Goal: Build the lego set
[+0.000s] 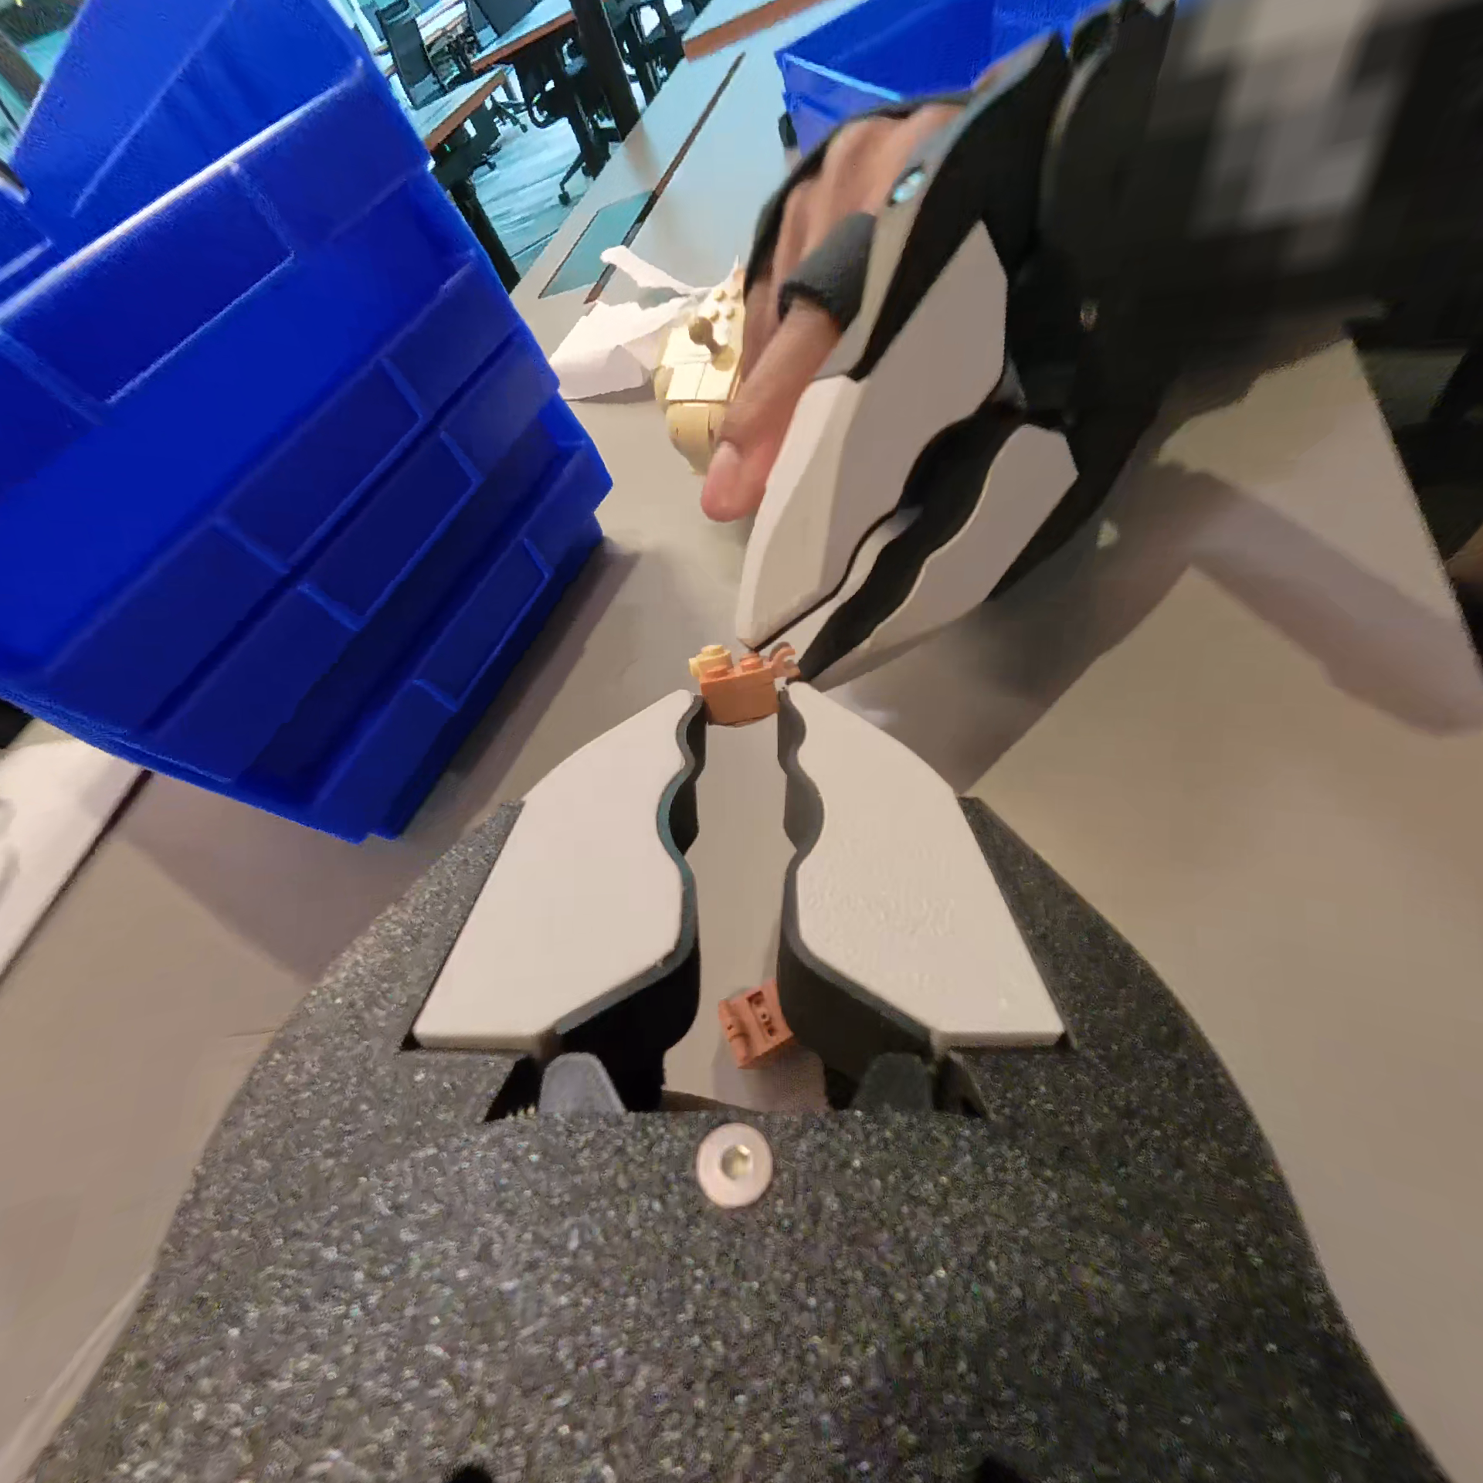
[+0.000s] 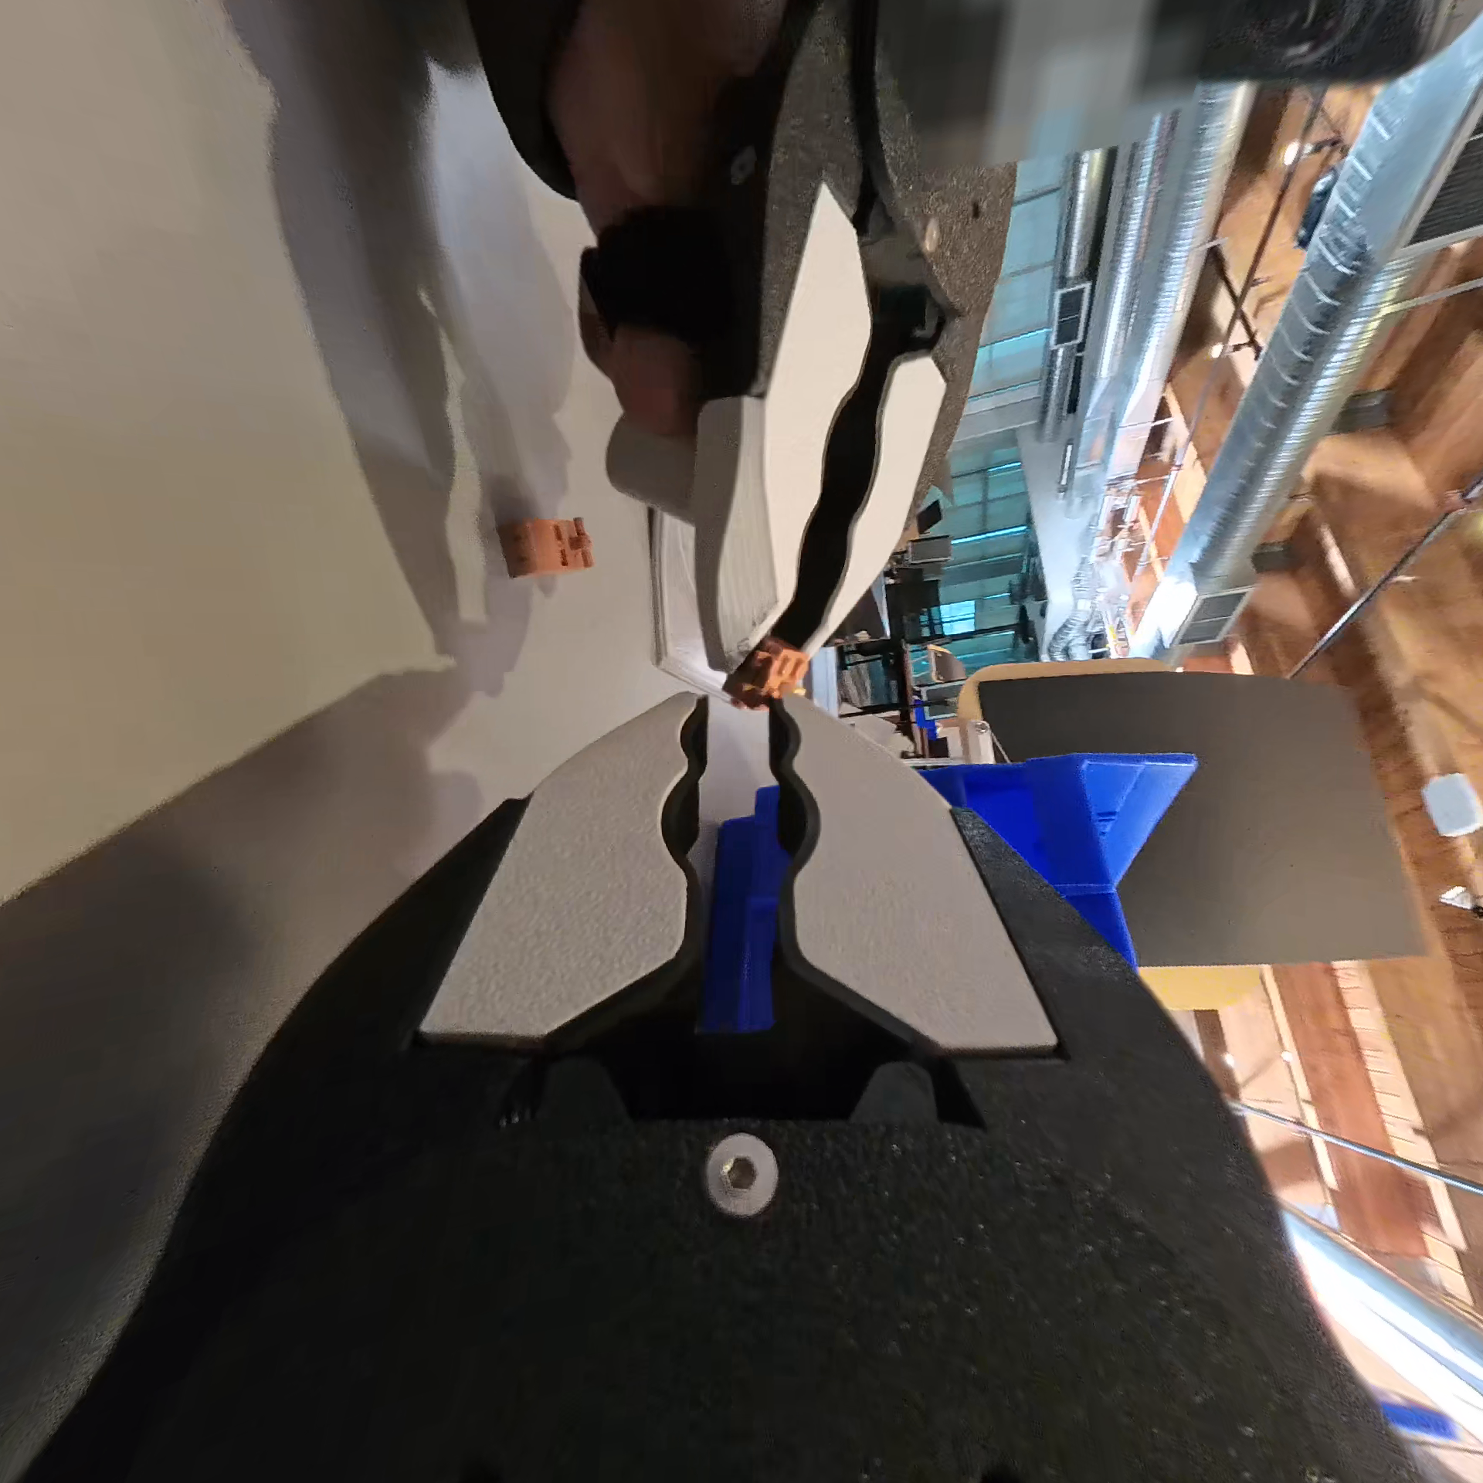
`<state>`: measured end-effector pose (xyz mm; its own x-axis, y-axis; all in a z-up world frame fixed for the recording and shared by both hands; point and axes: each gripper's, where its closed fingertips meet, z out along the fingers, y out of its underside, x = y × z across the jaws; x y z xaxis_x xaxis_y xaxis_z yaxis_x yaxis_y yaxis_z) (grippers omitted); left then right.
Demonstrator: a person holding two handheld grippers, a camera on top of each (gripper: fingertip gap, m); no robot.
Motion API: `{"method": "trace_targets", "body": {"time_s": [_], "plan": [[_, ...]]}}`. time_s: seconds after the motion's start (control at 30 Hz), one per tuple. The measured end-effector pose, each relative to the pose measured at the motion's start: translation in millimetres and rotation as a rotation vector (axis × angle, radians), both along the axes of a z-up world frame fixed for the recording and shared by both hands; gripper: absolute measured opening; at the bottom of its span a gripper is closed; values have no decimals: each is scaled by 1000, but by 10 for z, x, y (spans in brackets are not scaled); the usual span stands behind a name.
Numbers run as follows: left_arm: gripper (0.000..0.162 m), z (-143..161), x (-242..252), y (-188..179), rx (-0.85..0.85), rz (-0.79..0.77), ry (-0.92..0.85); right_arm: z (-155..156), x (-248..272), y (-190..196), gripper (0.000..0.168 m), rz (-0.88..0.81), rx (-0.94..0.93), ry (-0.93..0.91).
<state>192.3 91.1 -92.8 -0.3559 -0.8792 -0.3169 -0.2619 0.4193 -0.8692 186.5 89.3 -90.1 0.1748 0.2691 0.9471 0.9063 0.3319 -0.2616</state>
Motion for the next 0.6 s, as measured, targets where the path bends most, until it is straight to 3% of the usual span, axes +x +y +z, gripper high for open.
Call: {"method": "trace_targets", "body": {"time_s": [0.2, 0.4, 0.6], "plan": [[17, 25, 4, -21, -105, 1, 7, 60, -13, 19, 14, -20, 92, -40], [17, -16, 16, 2, -41, 32, 15, 10, -4, 46, 12, -57, 107, -104], [17, -71, 10, -16, 122, 26, 4, -43, -4, 15, 9, -37, -1, -53]]}}
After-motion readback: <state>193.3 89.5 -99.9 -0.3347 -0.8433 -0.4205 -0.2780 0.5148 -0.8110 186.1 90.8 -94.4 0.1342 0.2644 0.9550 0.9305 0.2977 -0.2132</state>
